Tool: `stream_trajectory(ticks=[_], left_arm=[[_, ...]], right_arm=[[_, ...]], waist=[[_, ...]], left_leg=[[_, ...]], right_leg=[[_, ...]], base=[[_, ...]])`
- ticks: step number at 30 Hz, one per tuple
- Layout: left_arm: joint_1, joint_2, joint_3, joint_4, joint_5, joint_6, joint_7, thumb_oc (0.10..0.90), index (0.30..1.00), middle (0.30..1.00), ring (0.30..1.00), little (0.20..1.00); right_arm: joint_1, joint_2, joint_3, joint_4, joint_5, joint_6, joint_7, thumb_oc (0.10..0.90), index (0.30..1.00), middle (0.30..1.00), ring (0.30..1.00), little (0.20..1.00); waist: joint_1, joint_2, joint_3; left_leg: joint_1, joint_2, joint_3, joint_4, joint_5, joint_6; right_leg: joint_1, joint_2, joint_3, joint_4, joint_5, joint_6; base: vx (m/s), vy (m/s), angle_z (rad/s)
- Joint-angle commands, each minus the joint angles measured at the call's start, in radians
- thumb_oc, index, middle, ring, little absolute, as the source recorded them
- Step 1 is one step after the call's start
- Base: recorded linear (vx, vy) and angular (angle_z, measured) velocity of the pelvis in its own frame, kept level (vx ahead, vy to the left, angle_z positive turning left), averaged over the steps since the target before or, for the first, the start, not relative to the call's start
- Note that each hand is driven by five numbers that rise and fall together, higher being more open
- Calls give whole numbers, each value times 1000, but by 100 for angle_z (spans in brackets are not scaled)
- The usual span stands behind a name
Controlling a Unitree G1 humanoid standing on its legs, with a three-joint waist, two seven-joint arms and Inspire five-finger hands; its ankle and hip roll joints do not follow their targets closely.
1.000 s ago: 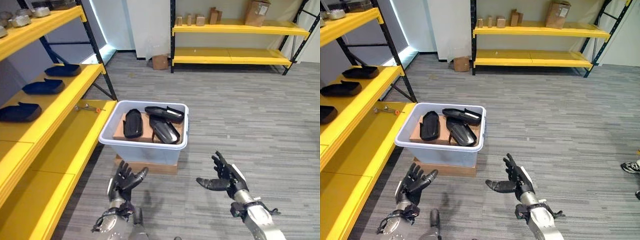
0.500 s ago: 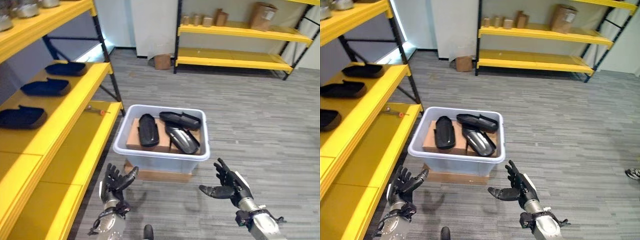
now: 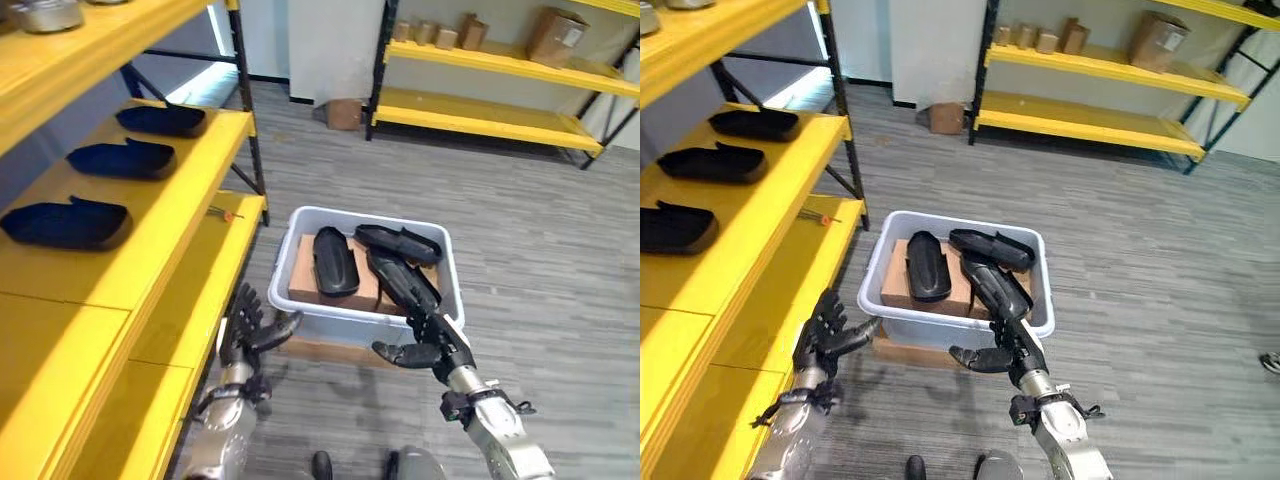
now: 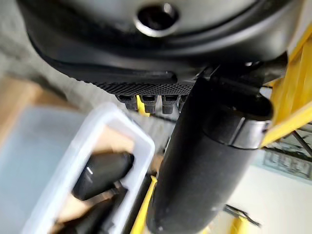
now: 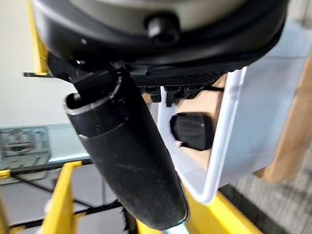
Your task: Move parts from the plastic box to the shelf.
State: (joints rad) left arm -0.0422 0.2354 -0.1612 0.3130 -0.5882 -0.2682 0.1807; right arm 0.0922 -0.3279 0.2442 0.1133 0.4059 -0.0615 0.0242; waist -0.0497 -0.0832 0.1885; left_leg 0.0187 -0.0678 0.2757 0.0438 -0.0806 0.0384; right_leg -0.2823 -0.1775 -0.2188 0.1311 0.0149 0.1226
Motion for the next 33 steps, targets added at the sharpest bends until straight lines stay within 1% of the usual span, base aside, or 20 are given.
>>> stream_trajectory(ticks=[1,2,4,5,6,9,11,13,15,17,19,21,22,25,26,27,29,31,32,33], left_arm=[[-27,3,-45,-180,-9,-73,-95,900,1000,1000,1000,1000],[-11,-2,-61,-210,-17,-58,-127,900,1000,1000,1000,1000],[0,-2,-67,-223,-15,-55,-133,900,1000,1000,1000,1000],[8,-1,-72,-233,-12,-53,-133,900,1000,1000,1000,1000],[13,1,-69,-244,-30,-46,-120,900,1000,1000,1000,1000],[19,0,-59,-244,-44,-53,-123,900,1000,1000,1000,1000],[29,-1,-51,-260,-37,-53,-122,900,1000,1000,1000,1000],[39,4,-51,-279,-26,-70,-109,900,1000,1000,1000,1000],[35,4,-47,-280,-47,-90,-99,900,1000,1000,1000,1000],[34,4,-45,-280,-56,-92,-101,900,1000,1000,1000,1000],[27,-2,-49,-309,-96,-116,-125,900,1000,1000,1000,1000],[24,-1,-51,-335,-102,-115,-127,900,1000,1000,1000,1000],[24,3,-52,-346,-95,-119,-136,900,1000,1000,1000,1000],[27,8,-49,-356,-75,-129,-141,900,1000,1000,1000,1000],[31,15,-46,-358,-77,-125,-142,900,1000,1000,1000,1000],[33,16,-45,-357,-73,-126,-141,900,1000,1000,1000,1000],[46,28,-35,-355,-87,-135,-139,900,1000,1000,1000,1000],[54,34,-33,-357,-95,-136,-141,900,1000,1000,1000,1000],[69,43,-28,-363,-101,-137,-147,900,1000,1000,1000,1000],[81,47,-22,-364,-105,-139,-152,900,1000,1000,1000,1000]], right_arm=[[-93,1,-48,-68,36,-45,-38,900,1000,1000,1000,1000],[-73,13,-64,-68,30,-43,-47,900,1000,1000,1000,1000],[-63,16,-71,-65,26,-42,-46,900,1000,1000,1000,1000],[-55,16,-74,-56,18,-45,-46,900,1000,1000,1000,1000],[-47,16,-67,-40,36,-35,-30,900,1000,1000,1000,1000],[-38,27,-57,-30,87,-28,-16,900,1000,1000,1000,1000],[-40,28,-51,-21,73,-31,-14,900,1000,1000,1000,1000],[-45,21,-42,-17,45,-43,-13,900,1000,1000,1000,1000],[-47,13,-43,-14,24,-55,-10,900,1000,1000,1000,1000],[-48,11,-43,-14,20,-57,-10,900,1000,1000,1000,1000],[-59,-7,-37,-10,-15,-75,-7,900,1000,1000,1000,1000],[-59,-15,-40,-14,-18,-80,-2,900,1000,1000,1000,1000],[-56,-23,-42,-17,-26,-93,-4,900,1000,1000,1000,1000],[-53,-35,-50,-22,-53,-110,-10,900,1000,1000,1000,1000],[-51,-44,-58,-22,-62,-120,-12,900,1000,1000,1000,1000],[-52,-47,-59,-22,-60,-123,-9,900,1000,1000,1000,1000],[-65,-55,-62,-26,-67,-129,-2,900,1000,1000,1000,1000],[-68,-60,-63,-34,-74,-127,-1,900,1000,1000,1000,1000],[-69,-67,-61,-53,-82,-122,-8,900,1000,1000,1000,1000],[-68,-74,-56,-59,-83,-121,-13,900,1000,1000,1000,1000]], waist=[[-23,2,-52],[-32,1,-55],[-35,1,-58],[-35,0,-64],[-36,1,-80],[-38,2,-93],[-38,6,-101],[-38,12,-109],[-40,15,-113],[-41,16,-115],[-40,21,-117],[-38,18,-114],[-38,11,-111],[-34,6,-101],[-30,7,-91],[-28,10,-86],[-21,25,-71],[-18,32,-66],[-6,47,-58],[3,49,-53]], left_leg=[[100,69,-138,-66,28,12],[113,73,-153,-74,25,6],[123,79,-152,-80,26,0],[133,87,-143,-86,30,-6],[143,106,-113,-90,35,-23],[161,129,-81,-100,40,-40],[168,145,-64,-102,46,-50],[165,165,-52,-91,57,-65],[151,171,-52,-65,60,-73],[145,173,-54,-57,62,-75],[99,182,-74,41,96,-87],[49,195,-82,155,141,-95],[14,198,-80,267,153,-98],[-57,182,-94,417,167,-94],[-119,172,-109,455,186,-90],[-132,170,-113,455,187,-88],[-152,167,-105,335,204,-91],[-154,165,-98,260,217,-93],[-186,164,-114,144,281,-106],[-205,157,-136,98,302,-111]], right_leg=[[86,6,76,-33,197,21],[100,14,97,-58,187,24],[125,19,86,-82,178,26],[147,18,70,-107,180,27],[182,21,44,-135,172,20],[208,28,21,-164,171,14],[221,36,11,-170,161,3],[232,62,4,-164,137,-22],[236,81,6,-159,119,-39],[235,84,7,-157,115,-42],[241,112,25,-145,85,-73],[251,124,26,-143,73,-93],[257,126,26,-141,65,-109],[269,131,36,-132,53,-129],[283,138,51,-132,49,-136],[289,143,57,-132,47,-136],[313,151,79,-134,31,-128],[325,153,82,-139,25,-124],[347,165,94,-152,24,-123],[361,167,105,-159,23,-120]], base=[[208,-181,64],[173,-146,54],[149,-137,47],[256,-280,63],[258,-297,55],[187,-229,11],[154,-190,-28],[210,-268,-37],[132,-194,-39],[78,-120,-38],[150,-256,-31],[89,-226,-38],[90,-215,-28],[95,-146,-2],[94,-67,3],[136,4,3],[131,102,-6],[109,110,-23],[145,135,-30],[192,163,-33]])
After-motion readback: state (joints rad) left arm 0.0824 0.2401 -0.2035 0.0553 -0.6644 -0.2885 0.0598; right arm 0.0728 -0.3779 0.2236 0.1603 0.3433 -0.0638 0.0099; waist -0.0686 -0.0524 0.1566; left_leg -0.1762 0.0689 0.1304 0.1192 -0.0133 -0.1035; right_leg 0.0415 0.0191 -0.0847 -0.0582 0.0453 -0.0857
